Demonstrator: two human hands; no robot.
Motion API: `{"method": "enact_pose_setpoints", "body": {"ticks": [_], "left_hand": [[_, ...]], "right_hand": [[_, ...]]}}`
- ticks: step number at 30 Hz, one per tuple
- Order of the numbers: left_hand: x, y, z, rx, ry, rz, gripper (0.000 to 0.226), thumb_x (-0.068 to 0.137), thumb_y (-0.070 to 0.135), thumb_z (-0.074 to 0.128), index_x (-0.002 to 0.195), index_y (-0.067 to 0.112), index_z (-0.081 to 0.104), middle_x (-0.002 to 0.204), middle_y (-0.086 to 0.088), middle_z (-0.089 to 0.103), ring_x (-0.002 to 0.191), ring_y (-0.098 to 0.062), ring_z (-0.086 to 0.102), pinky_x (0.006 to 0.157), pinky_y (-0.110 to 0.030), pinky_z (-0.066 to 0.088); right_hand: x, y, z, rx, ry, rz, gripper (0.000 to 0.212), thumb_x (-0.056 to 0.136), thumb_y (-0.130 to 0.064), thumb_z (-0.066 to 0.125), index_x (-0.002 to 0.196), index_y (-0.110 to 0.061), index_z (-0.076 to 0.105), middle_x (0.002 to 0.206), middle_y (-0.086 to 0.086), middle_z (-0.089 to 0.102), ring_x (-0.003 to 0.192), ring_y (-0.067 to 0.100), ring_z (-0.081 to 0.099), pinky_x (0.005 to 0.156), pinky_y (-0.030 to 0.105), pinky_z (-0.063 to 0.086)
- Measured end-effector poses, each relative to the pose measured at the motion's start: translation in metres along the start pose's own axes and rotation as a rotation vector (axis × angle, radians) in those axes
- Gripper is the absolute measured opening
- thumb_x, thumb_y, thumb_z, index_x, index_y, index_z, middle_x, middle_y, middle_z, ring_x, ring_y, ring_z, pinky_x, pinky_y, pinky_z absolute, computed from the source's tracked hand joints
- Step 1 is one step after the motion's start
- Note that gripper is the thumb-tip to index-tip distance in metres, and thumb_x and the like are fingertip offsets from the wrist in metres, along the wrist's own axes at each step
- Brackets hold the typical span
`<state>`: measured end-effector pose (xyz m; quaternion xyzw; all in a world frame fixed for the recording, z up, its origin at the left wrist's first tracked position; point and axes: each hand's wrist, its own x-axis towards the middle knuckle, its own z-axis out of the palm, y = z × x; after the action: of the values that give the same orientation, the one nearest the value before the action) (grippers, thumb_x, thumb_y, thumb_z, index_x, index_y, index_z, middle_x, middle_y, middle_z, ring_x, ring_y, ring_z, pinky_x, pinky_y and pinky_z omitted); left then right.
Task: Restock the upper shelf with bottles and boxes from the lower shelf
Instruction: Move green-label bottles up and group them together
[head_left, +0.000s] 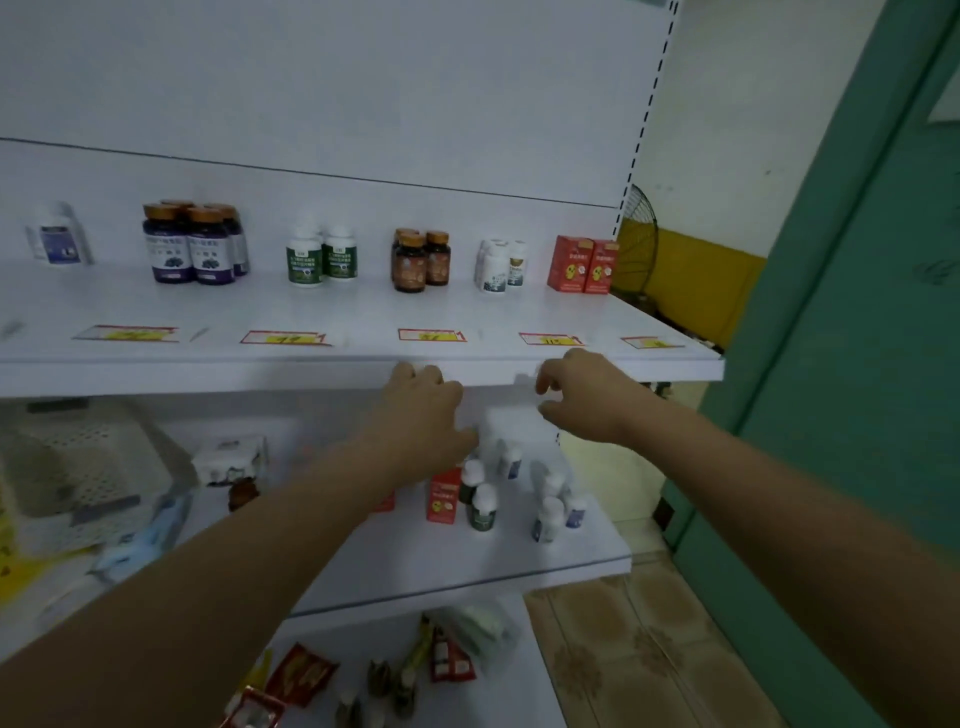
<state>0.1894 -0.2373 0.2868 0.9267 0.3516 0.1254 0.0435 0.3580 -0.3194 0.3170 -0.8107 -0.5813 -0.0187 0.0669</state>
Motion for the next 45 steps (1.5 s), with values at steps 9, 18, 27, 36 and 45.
{"method": "enact_pose_setpoints", "body": {"ticks": [9, 18, 27, 36, 45], "left_hand": [[0.006, 0.020, 0.139, -0.296, -0.313, -0.168, 0.032, 0.088, 0.024, 0.056, 0.117, 0.009, 0.055, 0.118, -0.009, 0.056, 0.105, -0.024, 0.055, 0.083, -0.027, 0.044], [0.068, 0.027, 0.246, -0.450, -0.450, -0.434, 0.058, 0.093, 0.027, 0.052, 0.142, 0.004, 0.028, 0.147, -0.014, 0.033, 0.134, -0.025, 0.035, 0.105, -0.028, 0.030], [0.133, -0.001, 0.329, -0.626, -0.281, -0.534, 0.059, 0.088, 0.024, 0.062, 0.138, 0.007, 0.036, 0.136, -0.014, 0.049, 0.126, -0.028, 0.047, 0.103, -0.033, 0.039], [0.165, -0.012, 0.394, -0.782, -0.192, -0.580, 0.047, 0.088, 0.014, 0.061, 0.130, 0.005, 0.043, 0.125, -0.008, 0.054, 0.120, -0.027, 0.052, 0.092, -0.029, 0.044], [0.158, -0.019, 0.392, -1.085, 0.008, -0.660, 0.049, 0.082, 0.002, 0.067, 0.127, 0.006, 0.048, 0.104, 0.003, 0.056, 0.104, -0.016, 0.051, 0.071, 0.003, 0.038]], "right_hand": [[-0.018, 0.075, 0.114, 0.134, -0.255, 0.115, 0.044, 0.093, -0.022, 0.053, 0.135, -0.012, 0.046, 0.134, 0.013, 0.046, 0.124, 0.028, 0.045, 0.096, 0.028, 0.038], [0.078, 0.130, 0.202, 0.106, -0.451, -0.014, 0.044, 0.095, -0.014, 0.047, 0.137, -0.005, 0.041, 0.133, 0.019, 0.047, 0.120, 0.030, 0.048, 0.097, 0.029, 0.039], [0.179, 0.126, 0.282, 0.134, -0.458, -0.031, 0.048, 0.094, -0.008, 0.043, 0.142, -0.006, 0.035, 0.135, 0.019, 0.049, 0.122, 0.034, 0.050, 0.102, 0.039, 0.041], [0.228, 0.113, 0.346, 0.346, -0.431, -0.058, 0.064, 0.097, -0.027, 0.051, 0.151, -0.023, 0.017, 0.147, 0.015, 0.040, 0.123, 0.031, 0.050, 0.097, 0.032, 0.045], [0.227, 0.105, 0.357, 0.654, -0.326, 0.147, 0.056, 0.087, -0.030, 0.065, 0.133, -0.010, 0.040, 0.127, 0.011, 0.052, 0.114, 0.025, 0.052, 0.077, 0.022, 0.040]]}}
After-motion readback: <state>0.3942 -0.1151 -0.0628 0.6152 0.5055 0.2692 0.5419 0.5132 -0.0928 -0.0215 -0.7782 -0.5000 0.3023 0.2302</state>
